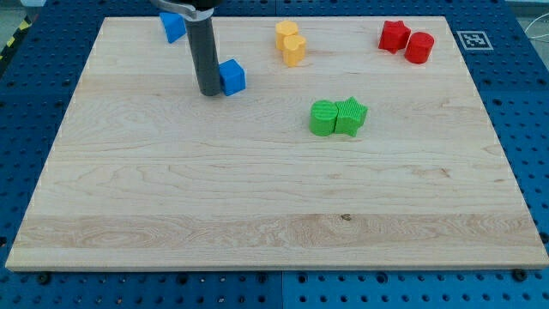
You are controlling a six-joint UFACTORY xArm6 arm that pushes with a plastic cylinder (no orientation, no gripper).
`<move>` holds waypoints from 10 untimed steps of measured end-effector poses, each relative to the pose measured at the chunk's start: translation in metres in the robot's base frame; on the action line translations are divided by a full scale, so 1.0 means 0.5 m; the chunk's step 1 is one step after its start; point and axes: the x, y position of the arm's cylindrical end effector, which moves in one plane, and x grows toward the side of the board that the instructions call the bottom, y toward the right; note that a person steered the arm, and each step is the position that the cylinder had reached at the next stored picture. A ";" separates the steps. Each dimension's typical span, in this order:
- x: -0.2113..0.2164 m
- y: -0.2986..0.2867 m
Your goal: Move blue cube along with yellow heart and yellow hexagon towards top center
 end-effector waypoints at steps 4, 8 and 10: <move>-0.006 0.096; -0.086 0.273; -0.170 0.385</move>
